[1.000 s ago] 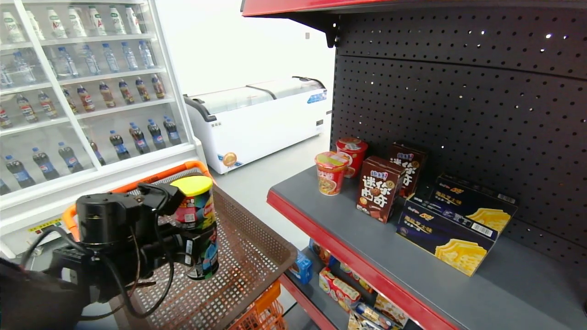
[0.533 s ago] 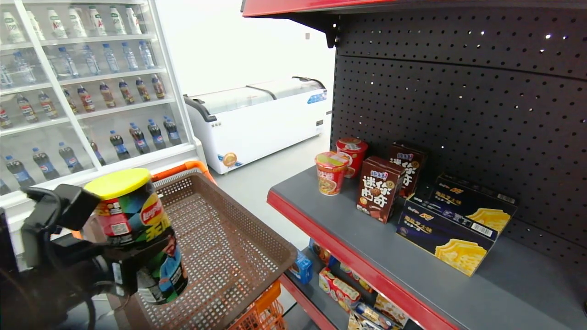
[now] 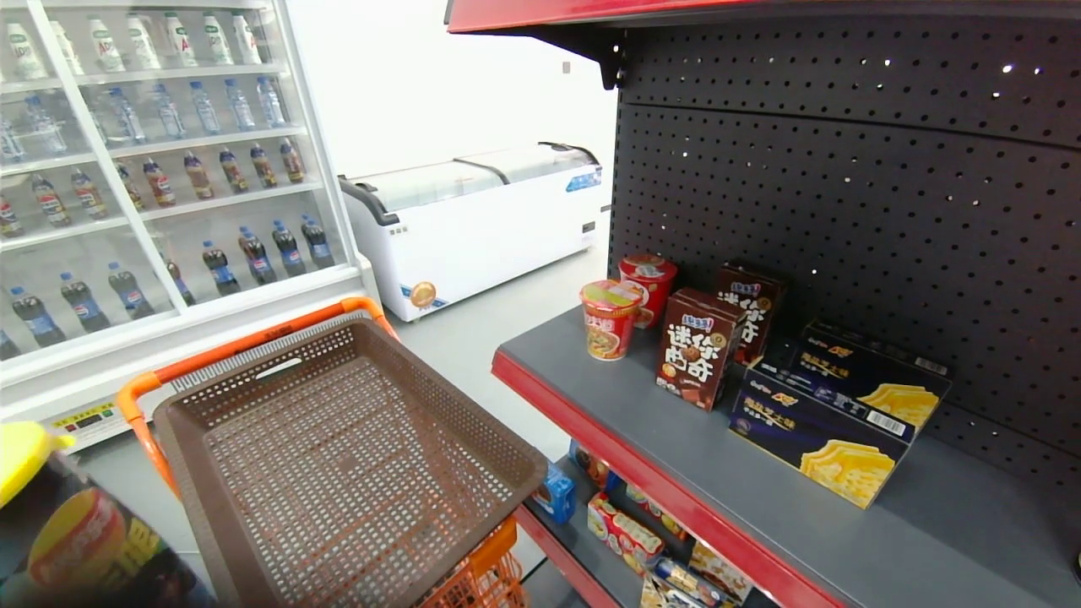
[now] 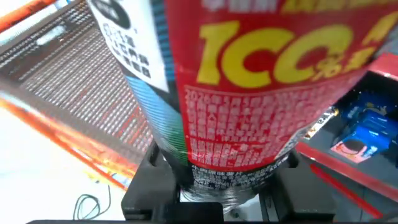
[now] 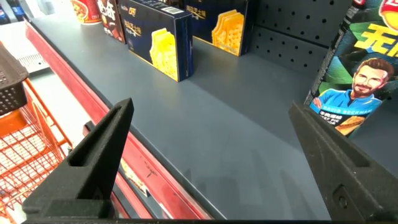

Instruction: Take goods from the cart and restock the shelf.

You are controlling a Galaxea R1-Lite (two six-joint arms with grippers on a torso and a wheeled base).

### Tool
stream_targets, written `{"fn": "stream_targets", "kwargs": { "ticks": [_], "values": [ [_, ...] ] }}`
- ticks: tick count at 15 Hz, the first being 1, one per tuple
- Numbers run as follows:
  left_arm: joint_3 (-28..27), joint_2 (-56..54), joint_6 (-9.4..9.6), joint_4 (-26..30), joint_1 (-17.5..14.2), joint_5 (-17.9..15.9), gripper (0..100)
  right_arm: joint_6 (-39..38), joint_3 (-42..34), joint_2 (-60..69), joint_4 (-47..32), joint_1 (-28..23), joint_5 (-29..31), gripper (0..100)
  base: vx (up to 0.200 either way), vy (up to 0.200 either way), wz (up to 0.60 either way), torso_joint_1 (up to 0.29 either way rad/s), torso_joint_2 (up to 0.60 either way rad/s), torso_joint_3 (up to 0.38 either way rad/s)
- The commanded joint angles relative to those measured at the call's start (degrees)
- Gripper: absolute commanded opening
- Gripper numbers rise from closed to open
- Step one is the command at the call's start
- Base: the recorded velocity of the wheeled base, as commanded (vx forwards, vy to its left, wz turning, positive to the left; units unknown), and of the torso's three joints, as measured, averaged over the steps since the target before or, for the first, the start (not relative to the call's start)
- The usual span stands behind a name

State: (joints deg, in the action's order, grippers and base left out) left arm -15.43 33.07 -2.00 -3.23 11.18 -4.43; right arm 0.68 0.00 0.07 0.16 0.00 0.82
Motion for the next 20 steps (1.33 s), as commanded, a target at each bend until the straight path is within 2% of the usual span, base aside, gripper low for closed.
{"fn": "stream_targets", "kwargs": {
  "ticks": [1, 4, 5, 20],
  "values": [
    [2.0, -18.7, 0.42, 8.8, 0.2, 3.4, 0, 0.1, 0.1, -0.1, -0.1, 0.1, -0.2, 100, 0.0, 0.0, 0.0, 0.0, 0.0, 0.0],
    [1.8, -23.2, 0.33, 14.2, 0.3, 5.8, 0, -0.8, 0.0, -0.1, 0.0, 0.1, -0.3, 100, 0.0, 0.0, -0.4, -0.002, 0.0, 0.005],
    [1.8, -23.1, 0.42, 14.7, 0.4, 5.7, 0, -0.8, 0.0, -0.1, 0.0, 0.1, -0.4, 100, 0.0, 0.0, -0.6, -0.007, 0.0, 0.007],
    [2.7, -25.6, 0.24, 14.9, 0.3, 6.0, 0, -0.6, 0.0, -0.1, 0.0, 0.1, -0.3, 100, 0.0, 0.0, -0.6, 0.002, 0.0, 0.002]
  ]
}}
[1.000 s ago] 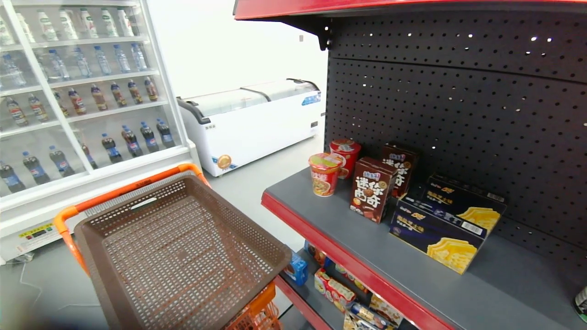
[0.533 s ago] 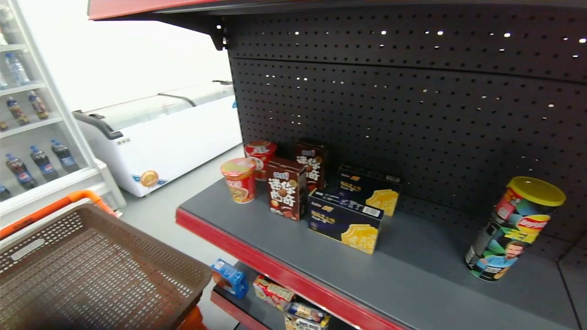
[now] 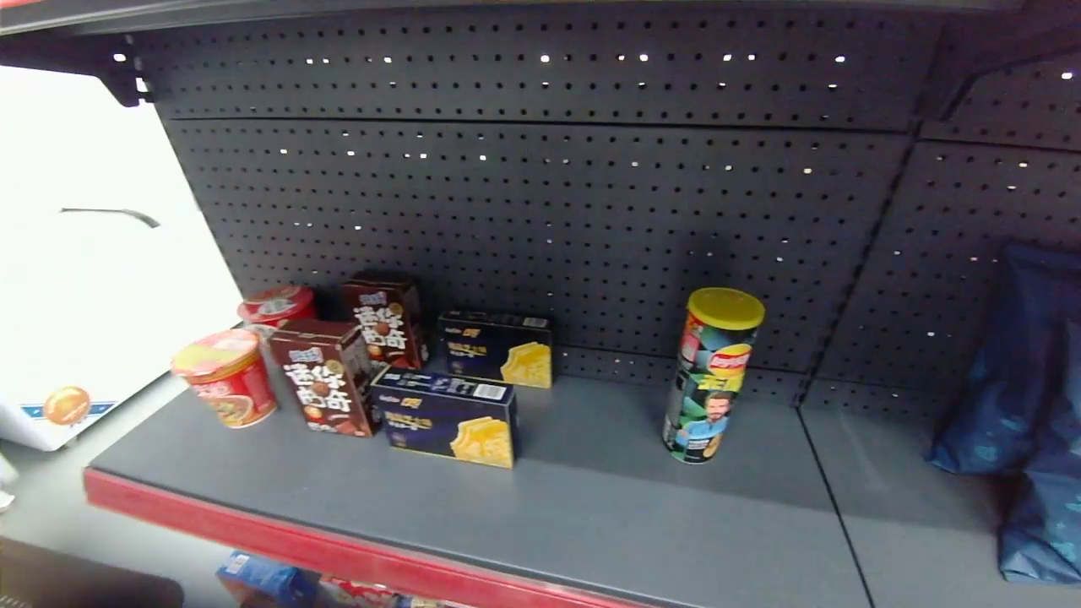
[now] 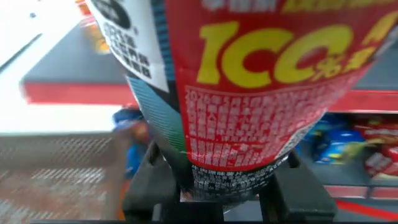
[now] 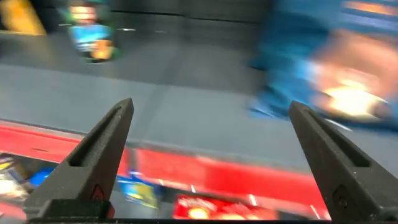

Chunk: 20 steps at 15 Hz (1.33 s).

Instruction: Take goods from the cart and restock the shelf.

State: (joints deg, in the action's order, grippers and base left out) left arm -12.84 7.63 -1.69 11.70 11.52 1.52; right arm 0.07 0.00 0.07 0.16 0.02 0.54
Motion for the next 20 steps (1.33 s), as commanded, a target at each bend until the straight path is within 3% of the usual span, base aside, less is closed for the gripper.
{"fn": "stream_targets", "kwargs": {
  "ticks": [1, 8, 11, 12, 13, 15, 20],
  "values": [
    [0.1, -0.2, -0.06, 0.0, 0.0, 0.1, 0, 0.0, 0.0, -0.1, 0.0, 0.1, 0.0, 100, 0.0, 0.0, -0.6, 0.007, 0.0, 0.002],
    [-0.6, -0.1, -0.06, 0.0, -0.1, 1.8, 0, 0.4, 0.1, -0.1, -0.1, 0.1, -0.1, 100, 0.0, 0.0, 0.0, 0.0, 0.0, 0.0],
    [-1.1, 0.3, -0.33, 0.0, -0.1, 2.4, 0, 1.9, 2.6, -5.1, 0.3, -2.8, 3.5, 100, 0.0, 0.0, 0.0, 0.0, 0.0, 0.0],
    [-1.5, 0.5, -0.24, 0.1, 0.1, 2.5, 0, 1.7, 16.1, -14.0, 1.3, -3.7, 2.7, 100, 0.0, 0.0, 0.0, 0.0, 0.0, 0.0],
    [-0.7, 0.4, -0.24, 0.1, 0.0, 2.6, 0, -4.1, 34.0, -35.3, 0.8, -3.4, 2.0, 100, 0.0, 0.0, 0.0, 0.0, 0.0, 0.0],
    [2.1, 0.1, 0.29, -0.3, 0.0, 2.5, 0, 6.4, 27.2, -35.7, 0.8, 3.7, -8.7, 100, 0.0, 0.0, 0.0, 0.0, 0.0, 0.0],
    [2.6, -1.5, 0.02, 0.0, 0.1, 2.7, 0, 8.0, 24.8, -40.1, 2.0, 18.3, -10.2, 100, 0.0, 0.0, 0.0, 0.0, 0.0, 0.0]
  ]
}}
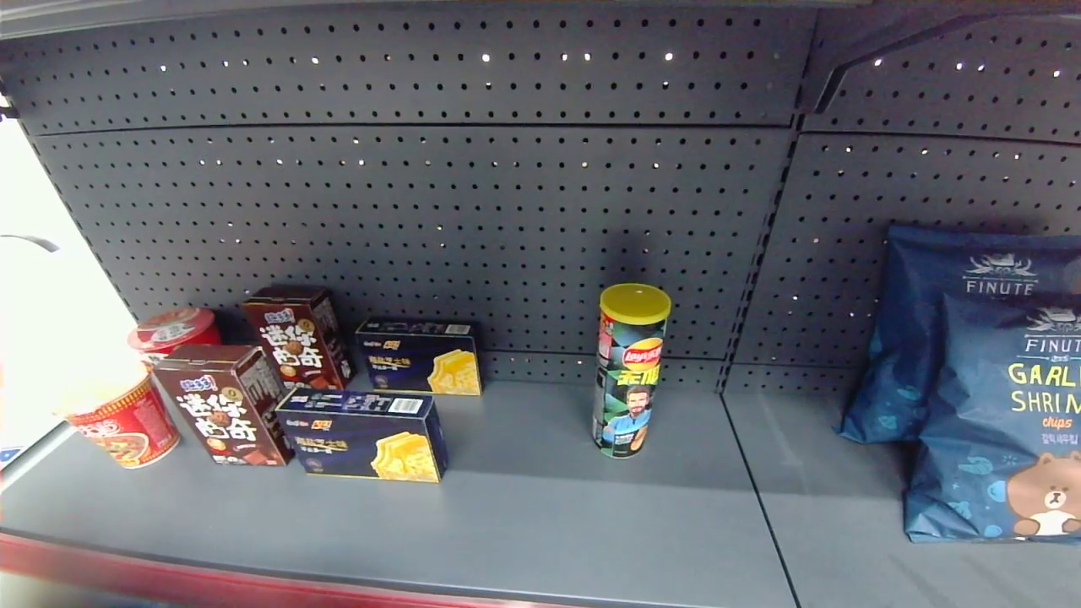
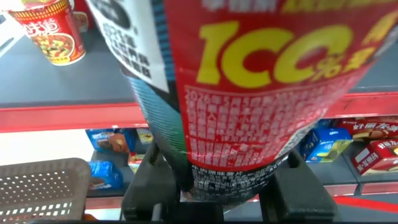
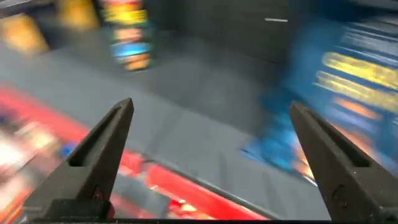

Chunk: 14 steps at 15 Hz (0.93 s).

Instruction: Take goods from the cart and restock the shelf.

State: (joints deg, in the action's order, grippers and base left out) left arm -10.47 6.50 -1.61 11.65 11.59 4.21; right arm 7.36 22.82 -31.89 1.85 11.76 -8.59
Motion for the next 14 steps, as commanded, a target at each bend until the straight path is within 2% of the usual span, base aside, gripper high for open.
{"fn": "stream_targets", "kwargs": {
  "ticks": [1, 2, 3, 5, 8, 12, 14],
  "values": [
    [0.3, -0.3, -0.06, 0.0, 0.0, 0.0, 0, 0.9, 1.4, -10.0, 0.9, 6.8, -1.3, 100, 0.0, 0.0, 0.0, 0.0, 0.0, 0.0],
    [0.1, -0.3, -0.06, 0.0, 0.0, -0.1, 0, 0.5, 1.6, -13.8, 4.3, 7.7, -1.9, 100, 0.0, 0.0, 0.0, 0.0, 0.0, 0.0],
    [-0.1, -0.3, -0.06, 0.0, 0.1, -0.1, 0, -1.1, 2.1, -18.1, 9.0, 9.4, -5.5, 100, 0.0, 0.0, 0.0, 0.0, 0.0, 0.0],
    [0.2, -0.3, -0.06, 0.0, 0.1, -0.1, 0, -3.1, 4.9, -25.7, 12.5, 8.6, -8.9, 100, 0.0, 0.0, 0.0, 0.0, 0.0, 0.0],
    [0.4, -0.5, -0.06, 0.1, -0.1, 0.0, 0, -1.5, 6.4, -35.9, 16.3, 8.6, -13.4, 100, 0.0, 0.0, 0.0, 0.0, 0.0, 0.0],
    [-0.4, -0.7, -0.06, -0.1, 0.0, 0.0, 0, 0.8, 7.5, -53.4, 35.6, 7.5, -26.6, 100, 0.0, 0.0, 0.0, 0.0, 0.0, 0.0],
    [-0.4, -0.7, -0.06, -0.1, 0.0, -0.2, 0, 0.9, 8.9, -58.4, 39.5, 7.1, -29.9, 100, 0.0, 0.0, 0.0, 0.0, 0.0, 0.0]
  ]
}}
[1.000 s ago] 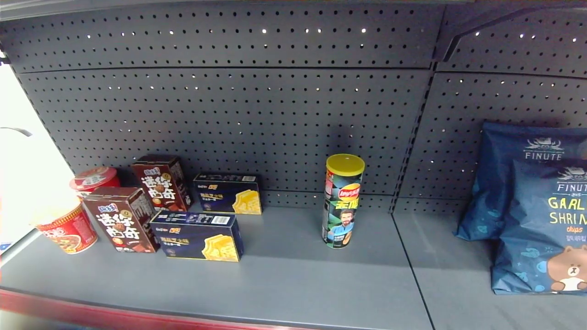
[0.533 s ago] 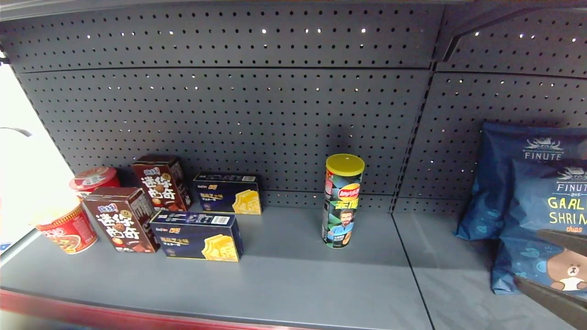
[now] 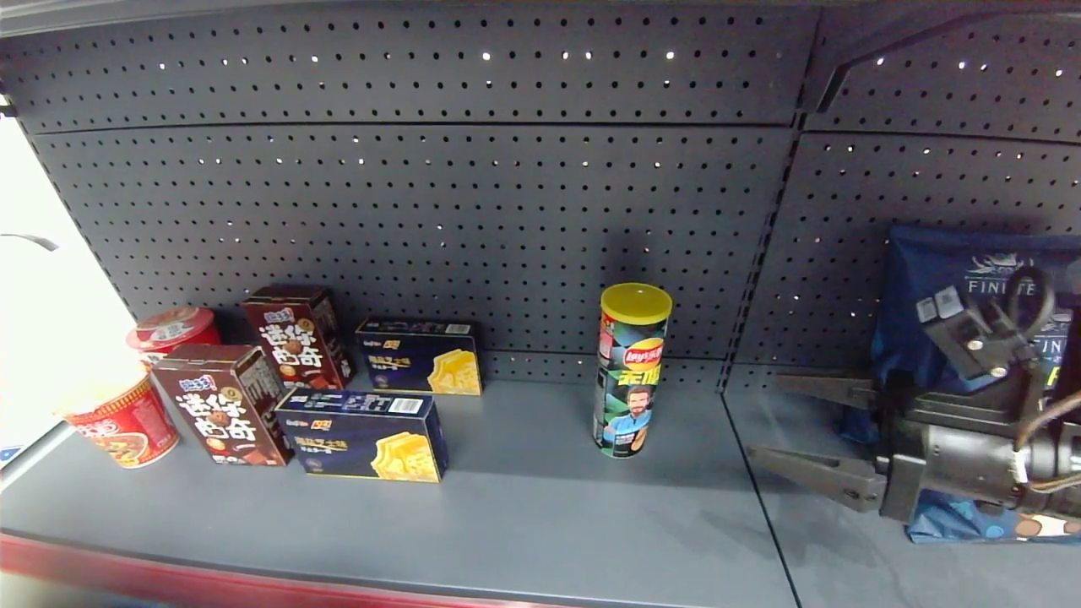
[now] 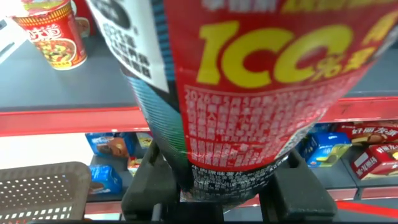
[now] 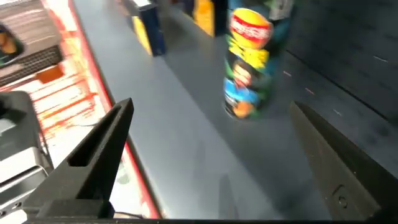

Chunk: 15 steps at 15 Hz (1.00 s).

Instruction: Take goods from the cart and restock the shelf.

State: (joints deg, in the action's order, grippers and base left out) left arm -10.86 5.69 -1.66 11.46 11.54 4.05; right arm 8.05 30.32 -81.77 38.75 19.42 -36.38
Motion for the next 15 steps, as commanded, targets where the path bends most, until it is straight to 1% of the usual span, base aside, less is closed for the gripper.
{"fn": "stream_targets", "kwargs": {
  "ticks": [1, 3, 9, 15],
  "values": [
    [-0.1, 0.1, -0.01, -0.2, 0.1, 0.0, 0, 0.2, 3.3, -11.7, 4.8, -1.0, -5.4, 100, 0.0, 0.0, 0.0, 0.0, 0.0, 0.0],
    [-0.5, 0.1, -0.01, -0.2, 0.1, -0.1, 0, 0.1, 6.6, -14.8, 4.9, -0.8, -6.3, 100, 0.0, 0.0, 0.0, 0.0, 0.0, 0.0],
    [0.0, 0.1, -0.01, -0.2, 0.1, -0.1, 0, 0.2, 11.1, -22.1, 5.2, -0.9, -6.3, 100, 0.0, 0.0, 0.0, 0.0, 0.0, 0.0],
    [0.3, 0.1, -0.1, -0.3, 0.0, 0.2, 0, 0.3, 18.7, -30.1, 5.3, -0.1, -6.3, 100, 0.0, 0.0, 0.0, 0.0, 0.0, 0.0]
  ]
}}
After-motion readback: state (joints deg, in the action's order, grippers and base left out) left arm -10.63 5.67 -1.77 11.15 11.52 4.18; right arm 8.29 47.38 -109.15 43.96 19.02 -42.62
